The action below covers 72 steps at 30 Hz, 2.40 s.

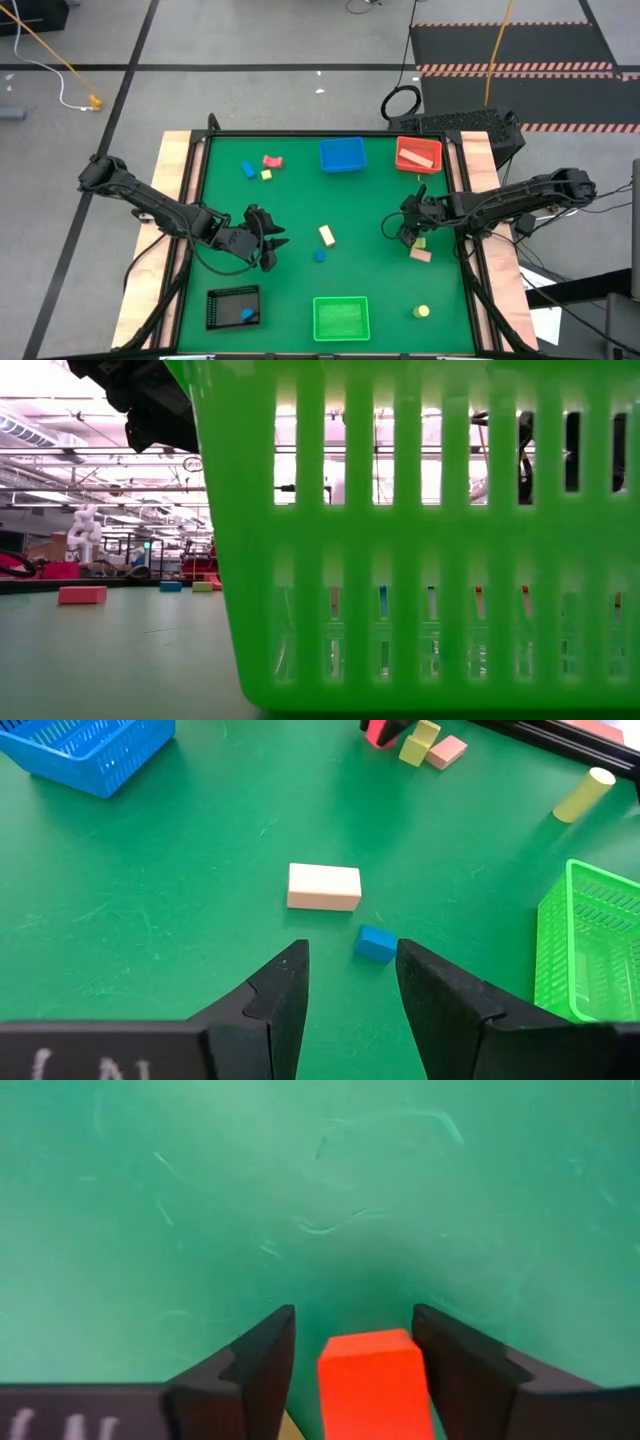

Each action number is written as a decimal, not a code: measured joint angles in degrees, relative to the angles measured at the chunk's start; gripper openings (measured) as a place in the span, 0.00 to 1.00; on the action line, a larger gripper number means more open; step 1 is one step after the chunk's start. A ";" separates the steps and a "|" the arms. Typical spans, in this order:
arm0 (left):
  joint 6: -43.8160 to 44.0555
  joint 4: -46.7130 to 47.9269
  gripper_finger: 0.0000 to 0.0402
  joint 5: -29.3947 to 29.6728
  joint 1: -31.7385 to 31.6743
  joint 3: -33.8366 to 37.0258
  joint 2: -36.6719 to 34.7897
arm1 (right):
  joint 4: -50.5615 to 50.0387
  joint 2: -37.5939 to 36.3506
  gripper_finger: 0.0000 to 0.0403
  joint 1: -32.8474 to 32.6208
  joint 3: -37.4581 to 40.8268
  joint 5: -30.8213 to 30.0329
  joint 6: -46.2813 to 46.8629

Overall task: Sort & place blocks by color
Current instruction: Put the pink block into the blue bin

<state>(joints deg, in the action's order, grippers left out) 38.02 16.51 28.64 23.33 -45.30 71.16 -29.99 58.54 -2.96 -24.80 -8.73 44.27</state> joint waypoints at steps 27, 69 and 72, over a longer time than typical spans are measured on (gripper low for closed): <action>-0.86 -0.10 0.38 6.41 -1.56 0.00 0.00 | 55.58 0.64 0.29 6.04 0.00 -10.97 -22.13; -4.74 -0.71 0.38 7.85 -10.58 0.00 -0.01 | 79.42 41.69 0.36 29.99 -14.91 -4.44 -19.68; -4.61 0.34 0.38 7.85 -11.25 0.00 0.00 | 79.47 41.68 0.42 30.02 -14.91 -4.44 -20.09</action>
<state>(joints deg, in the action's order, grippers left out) 33.41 16.85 36.49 12.09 -45.30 71.16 49.47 100.22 27.05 -39.70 -13.17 24.18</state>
